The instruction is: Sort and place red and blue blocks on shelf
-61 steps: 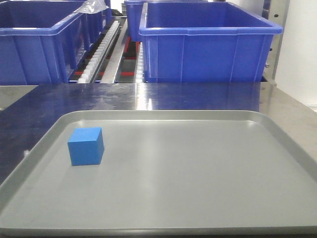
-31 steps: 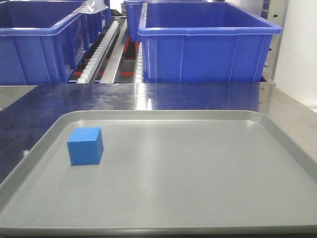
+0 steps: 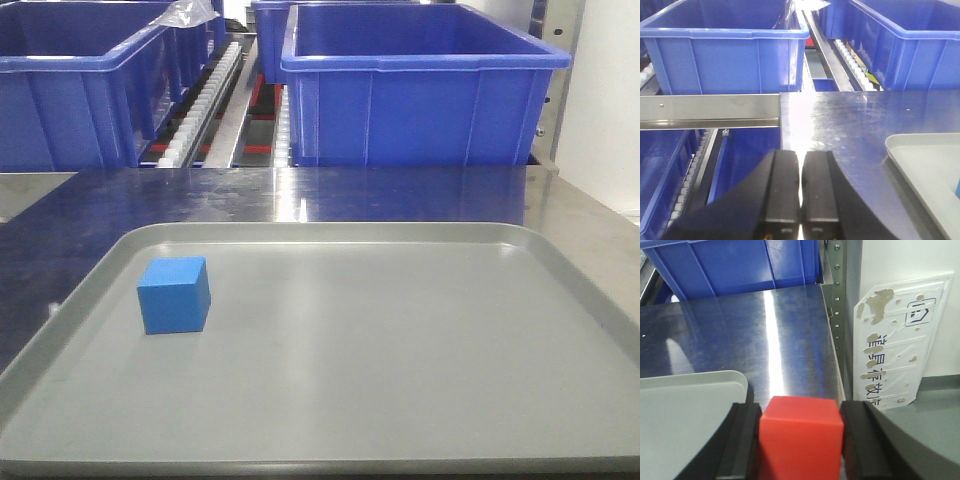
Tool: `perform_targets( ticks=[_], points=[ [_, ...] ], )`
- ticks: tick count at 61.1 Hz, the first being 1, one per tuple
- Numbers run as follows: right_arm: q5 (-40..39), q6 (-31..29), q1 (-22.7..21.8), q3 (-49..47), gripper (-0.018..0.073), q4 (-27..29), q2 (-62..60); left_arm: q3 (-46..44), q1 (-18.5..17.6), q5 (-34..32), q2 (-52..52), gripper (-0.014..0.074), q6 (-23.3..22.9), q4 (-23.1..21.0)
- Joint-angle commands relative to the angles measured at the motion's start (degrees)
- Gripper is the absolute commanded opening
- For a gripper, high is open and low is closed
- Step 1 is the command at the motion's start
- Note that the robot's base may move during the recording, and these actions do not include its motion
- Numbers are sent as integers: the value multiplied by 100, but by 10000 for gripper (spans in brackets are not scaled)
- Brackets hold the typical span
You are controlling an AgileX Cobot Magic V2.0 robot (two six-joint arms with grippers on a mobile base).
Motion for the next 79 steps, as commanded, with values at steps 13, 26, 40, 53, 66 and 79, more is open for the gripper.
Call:
perform_targets(
  ticks=[13,26,40,53,66,79],
  points=[
    [-556,-7,-25,-163,55,-76,-3,253,13,-495,-115,126,-2,-44],
    [-556,-7,-25,-163,55,-76,-3,253,13,-495,-115,126,-2,-44],
    [-556,-7,-25,-163,55,-76,-3,253,13,-495,-115,126,-2,-44],
    [-556,-7,-25,-163,55,-76,-3,253,13,-495,-115,126,-2,-44],
    [-556,-7,-25,-163,55,-76,-3,253,13,-495,-115,126,-2,-44],
    [-556,-7,-25,-163,55,-76,-3,224,13,-472,-79,126,-2,69]
  ],
)
